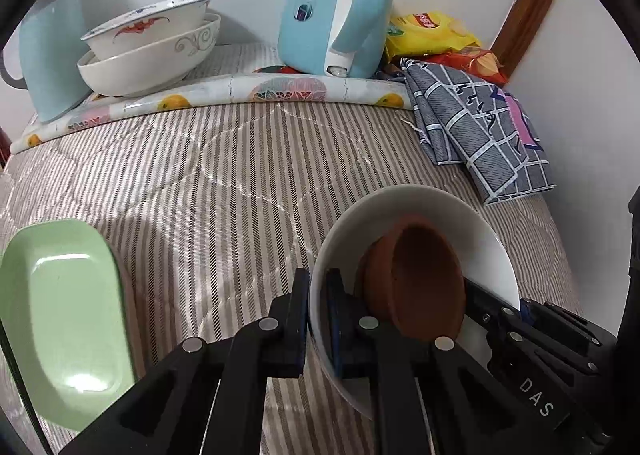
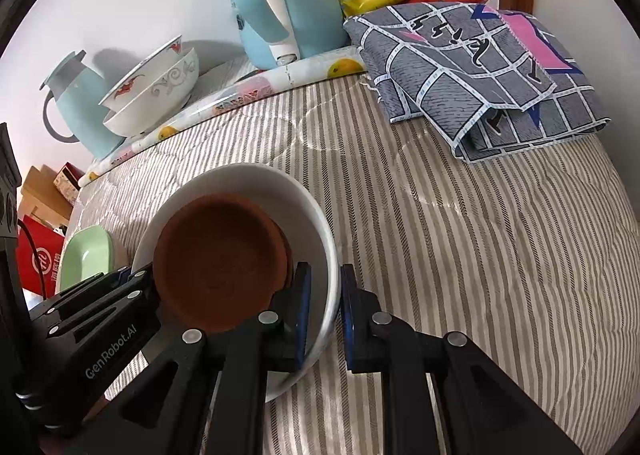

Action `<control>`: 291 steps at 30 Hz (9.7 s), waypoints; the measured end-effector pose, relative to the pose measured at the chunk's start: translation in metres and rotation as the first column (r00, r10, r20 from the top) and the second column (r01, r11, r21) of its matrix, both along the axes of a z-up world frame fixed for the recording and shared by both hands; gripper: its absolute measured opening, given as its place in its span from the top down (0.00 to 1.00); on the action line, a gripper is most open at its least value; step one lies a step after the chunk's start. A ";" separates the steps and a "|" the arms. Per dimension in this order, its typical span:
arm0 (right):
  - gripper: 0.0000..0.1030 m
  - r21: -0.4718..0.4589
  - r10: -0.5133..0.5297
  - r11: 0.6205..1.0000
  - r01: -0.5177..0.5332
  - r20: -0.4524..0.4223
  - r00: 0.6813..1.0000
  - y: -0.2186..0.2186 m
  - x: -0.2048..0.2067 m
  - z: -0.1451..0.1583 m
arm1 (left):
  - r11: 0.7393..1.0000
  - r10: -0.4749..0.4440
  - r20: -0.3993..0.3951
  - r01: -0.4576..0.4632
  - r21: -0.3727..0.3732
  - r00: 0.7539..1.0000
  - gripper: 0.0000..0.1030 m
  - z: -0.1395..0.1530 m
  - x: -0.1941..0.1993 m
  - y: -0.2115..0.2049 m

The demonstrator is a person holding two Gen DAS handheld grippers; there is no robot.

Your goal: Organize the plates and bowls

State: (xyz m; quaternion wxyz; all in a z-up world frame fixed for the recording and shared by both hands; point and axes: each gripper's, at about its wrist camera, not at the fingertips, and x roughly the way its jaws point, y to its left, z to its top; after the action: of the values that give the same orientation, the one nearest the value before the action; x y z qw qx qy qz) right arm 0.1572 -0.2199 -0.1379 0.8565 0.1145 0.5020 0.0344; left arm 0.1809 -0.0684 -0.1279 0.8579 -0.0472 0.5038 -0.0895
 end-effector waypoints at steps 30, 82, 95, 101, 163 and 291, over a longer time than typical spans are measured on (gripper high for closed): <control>0.88 -0.028 0.004 1.000 -0.001 0.104 0.995 0.029 -0.062 0.063 | 0.999 0.028 0.102 -0.026 -0.022 0.994 0.91 0.062 -0.062 0.030; 0.89 -0.039 0.169 0.985 -0.165 0.119 0.978 0.168 -0.047 0.064 | 0.982 0.189 0.104 -0.186 -0.032 0.977 0.91 0.060 -0.072 0.171; 0.89 -0.057 0.202 0.979 -0.197 0.102 0.974 0.193 -0.034 0.054 | 0.977 0.214 0.084 -0.211 -0.038 0.973 0.91 0.047 -0.063 0.195; 0.89 -0.061 0.213 0.976 -0.208 0.092 0.973 0.201 -0.029 0.050 | 0.974 0.224 0.076 -0.221 -0.041 0.972 0.91 0.042 -0.061 0.203; 0.88 -0.028 0.287 0.958 -0.287 0.001 0.958 0.227 0.008 -0.004 | 0.966 0.257 -0.008 -0.257 -0.014 0.967 0.90 -0.003 -0.033 0.228; 0.08 -0.204 0.011 0.978 0.050 0.287 0.958 0.066 -0.208 0.142 | 0.988 0.124 0.331 -0.149 0.049 0.935 0.26 0.139 -0.206 0.103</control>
State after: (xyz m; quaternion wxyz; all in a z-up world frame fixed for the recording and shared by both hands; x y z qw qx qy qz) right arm -0.0508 -0.1538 0.0042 0.9277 0.0228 0.3726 -0.0109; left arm -0.0251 0.0344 0.0112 0.9349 -0.0352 0.3528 -0.0179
